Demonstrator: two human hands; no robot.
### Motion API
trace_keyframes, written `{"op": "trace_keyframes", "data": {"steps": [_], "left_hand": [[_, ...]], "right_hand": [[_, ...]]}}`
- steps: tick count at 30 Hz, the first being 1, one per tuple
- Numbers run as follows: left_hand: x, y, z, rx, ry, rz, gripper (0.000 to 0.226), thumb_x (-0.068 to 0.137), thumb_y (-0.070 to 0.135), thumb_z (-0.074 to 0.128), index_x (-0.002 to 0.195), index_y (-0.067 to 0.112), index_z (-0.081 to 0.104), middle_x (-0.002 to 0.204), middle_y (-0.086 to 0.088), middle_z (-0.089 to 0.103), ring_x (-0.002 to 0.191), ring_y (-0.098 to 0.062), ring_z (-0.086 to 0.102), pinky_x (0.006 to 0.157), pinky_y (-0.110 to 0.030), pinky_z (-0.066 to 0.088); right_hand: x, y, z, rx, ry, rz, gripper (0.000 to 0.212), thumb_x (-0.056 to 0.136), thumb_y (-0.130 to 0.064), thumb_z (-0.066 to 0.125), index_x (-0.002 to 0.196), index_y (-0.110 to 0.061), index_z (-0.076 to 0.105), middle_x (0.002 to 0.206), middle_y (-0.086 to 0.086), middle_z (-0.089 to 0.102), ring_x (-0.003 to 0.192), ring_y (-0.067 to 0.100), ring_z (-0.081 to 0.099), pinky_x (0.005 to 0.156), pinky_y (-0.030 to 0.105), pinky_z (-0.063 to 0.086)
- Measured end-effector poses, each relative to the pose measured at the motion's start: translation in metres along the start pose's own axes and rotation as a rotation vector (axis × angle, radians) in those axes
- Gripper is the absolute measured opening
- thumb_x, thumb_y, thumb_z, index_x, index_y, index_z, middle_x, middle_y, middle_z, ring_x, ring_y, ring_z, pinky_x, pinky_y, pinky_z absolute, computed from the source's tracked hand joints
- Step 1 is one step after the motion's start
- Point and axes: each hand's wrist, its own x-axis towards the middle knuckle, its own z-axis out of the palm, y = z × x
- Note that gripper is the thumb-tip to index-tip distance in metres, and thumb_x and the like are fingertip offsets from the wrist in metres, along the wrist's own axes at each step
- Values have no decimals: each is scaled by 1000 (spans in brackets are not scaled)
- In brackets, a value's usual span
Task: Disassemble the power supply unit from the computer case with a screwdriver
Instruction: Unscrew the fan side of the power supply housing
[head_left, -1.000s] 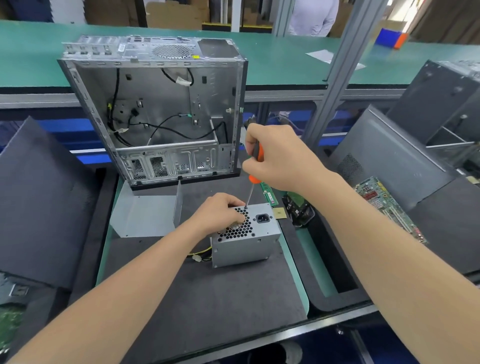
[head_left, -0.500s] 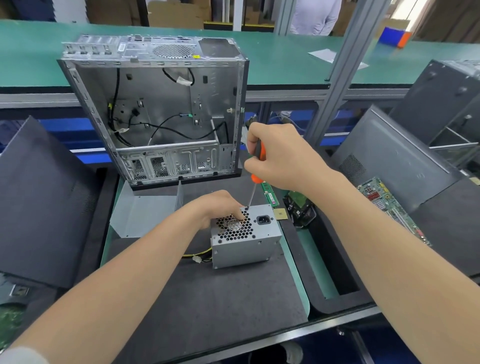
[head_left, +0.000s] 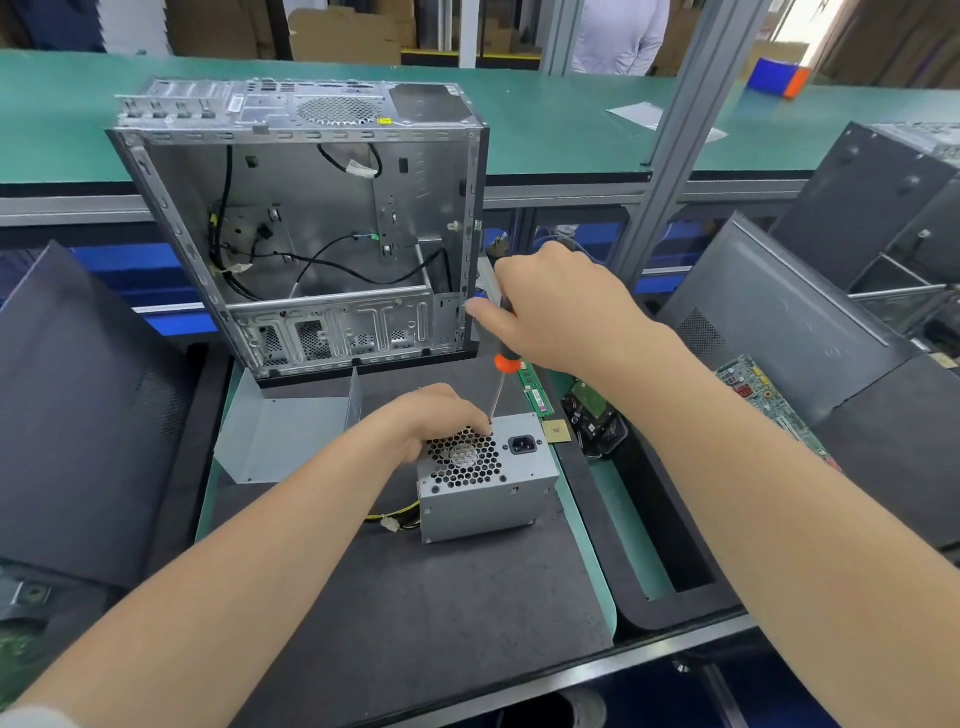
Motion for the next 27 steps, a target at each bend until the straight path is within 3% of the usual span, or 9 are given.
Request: {"op": "trace_keyframes", "data": {"steps": [4,8,11,15,18,20,22,24,27], "left_hand": [[2,1,10,45,62,13,51,90,39,80,130,9,68,125,-6,64,109,-26,54,88,-40,44],[2,-5,17,-16,108,20,43,90,35,80,123,9,72,123,-9,69,114,-28,60,91,-38,43],[-1,-6,18,-29,140,25,40,89,34,80,120,9,74,121,-9,70,110,-27,62,90,-37,45],[-4,-9,21,-19,156,43,24,88,34,78,86,13,67,90,-3,62,93,-25,59,82,-36,43],[-9,-10,28,57,223,46,22,89,39,72,102,23,76,94,3,70,92,-22,65,86,-36,53],[-10,-11,32,118,275,70,10,86,40,66,91,32,70,89,6,75,83,-20,69,78,-33,56],[-10,-14,35,155,302,105,7,84,41,62,79,36,60,73,8,66,69,-20,62,67,-29,52],[-10,-17,38,173,331,140,13,83,44,60,73,34,59,62,6,62,62,-20,60,63,-29,49],[-11,-19,40,192,390,159,12,83,47,58,77,37,61,76,5,76,78,-16,72,67,-28,54]], "right_hand": [[12,0,-7,121,-177,-141,25,101,-38,58,95,-13,57,84,4,62,76,26,61,65,40,55],[15,3,-10,276,-277,-281,5,95,-22,67,95,-20,63,83,-8,70,81,12,66,73,37,56],[23,11,-16,275,-351,-315,17,89,-16,73,96,-28,64,90,-14,69,84,6,64,77,37,55],[29,20,-30,281,-456,-295,38,83,-15,79,107,-33,56,94,-14,70,85,9,64,71,35,49],[24,12,-24,148,-362,-175,33,87,-50,71,101,-27,53,83,-5,60,82,24,63,64,36,48],[22,2,-15,-98,-231,32,61,91,-76,49,86,-15,50,76,1,50,68,26,56,53,33,41],[20,-7,-9,-211,-169,122,66,97,-73,41,71,-13,40,72,4,45,58,22,46,48,30,30],[22,-3,-5,-144,-164,77,56,101,-59,50,71,-13,38,73,4,44,57,22,44,48,30,28],[25,11,-12,75,-287,-114,31,98,-44,63,87,-18,52,79,-2,56,71,23,58,54,31,37]]}}
